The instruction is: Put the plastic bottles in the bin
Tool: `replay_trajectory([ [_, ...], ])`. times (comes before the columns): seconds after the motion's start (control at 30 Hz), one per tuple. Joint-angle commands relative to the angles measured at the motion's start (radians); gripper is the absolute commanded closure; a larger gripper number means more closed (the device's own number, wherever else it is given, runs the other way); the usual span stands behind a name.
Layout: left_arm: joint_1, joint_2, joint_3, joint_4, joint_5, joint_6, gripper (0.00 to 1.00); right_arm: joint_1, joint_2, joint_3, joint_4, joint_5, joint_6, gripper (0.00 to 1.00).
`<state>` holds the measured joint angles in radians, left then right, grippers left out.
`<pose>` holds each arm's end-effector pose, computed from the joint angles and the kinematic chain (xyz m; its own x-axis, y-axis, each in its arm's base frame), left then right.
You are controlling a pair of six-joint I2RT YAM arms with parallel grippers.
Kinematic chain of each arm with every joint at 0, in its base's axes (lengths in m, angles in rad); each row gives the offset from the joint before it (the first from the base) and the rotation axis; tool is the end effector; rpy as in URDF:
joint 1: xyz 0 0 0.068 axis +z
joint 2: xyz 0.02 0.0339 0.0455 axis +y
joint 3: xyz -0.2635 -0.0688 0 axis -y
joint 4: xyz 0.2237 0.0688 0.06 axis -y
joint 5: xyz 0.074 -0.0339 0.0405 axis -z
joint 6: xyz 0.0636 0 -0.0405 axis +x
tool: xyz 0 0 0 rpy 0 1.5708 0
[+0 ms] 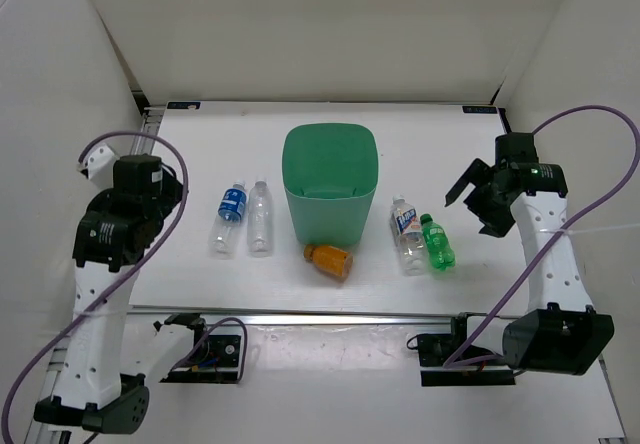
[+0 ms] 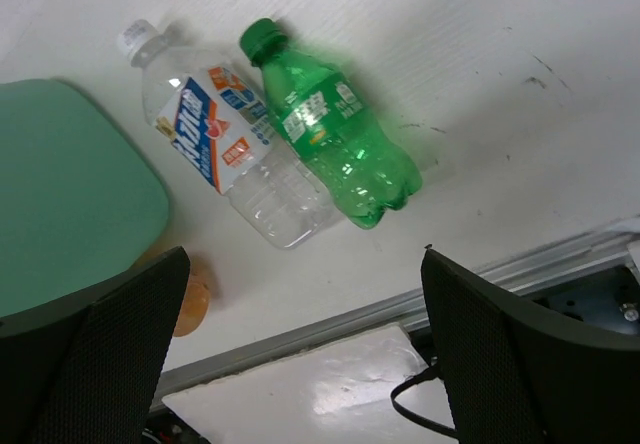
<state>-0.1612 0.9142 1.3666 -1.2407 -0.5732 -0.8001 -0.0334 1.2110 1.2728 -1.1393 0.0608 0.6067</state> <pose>0.1279 0.0141 0.3836 -0.3136 -0.5597 -0.7671 -0.6711 0.7021 -0.2379 0.2116 -0.0109 0.3127 -0.6878 0.5924 -0.4195 0.5529 0.8020 0.2260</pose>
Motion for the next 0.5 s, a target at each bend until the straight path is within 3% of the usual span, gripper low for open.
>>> replay_trajectory([
  [0.0, -0.004, 0.096, 0.097, -0.029, 0.084, 0.139, 0.0, -0.007, -0.014, -0.006, 0.088, -0.077, -0.048, 0.0],
  [0.17, -0.014, 0.048, 0.147, -0.086, 0.026, 0.151, 0.0, -0.007, -0.014, -0.048, 0.145, -0.185, -0.093, 0.0],
  [0.3, -0.014, -0.004, 0.111, -0.007, 0.157, 0.234, 0.0, -0.007, -0.002, -0.081, 0.194, -0.208, -0.116, 0.0],
  [0.47, -0.014, 0.021, 0.111, 0.003, 0.239, 0.254, 0.0, -0.025, 0.126, -0.07, 0.242, -0.043, -0.166, 0.0],
])
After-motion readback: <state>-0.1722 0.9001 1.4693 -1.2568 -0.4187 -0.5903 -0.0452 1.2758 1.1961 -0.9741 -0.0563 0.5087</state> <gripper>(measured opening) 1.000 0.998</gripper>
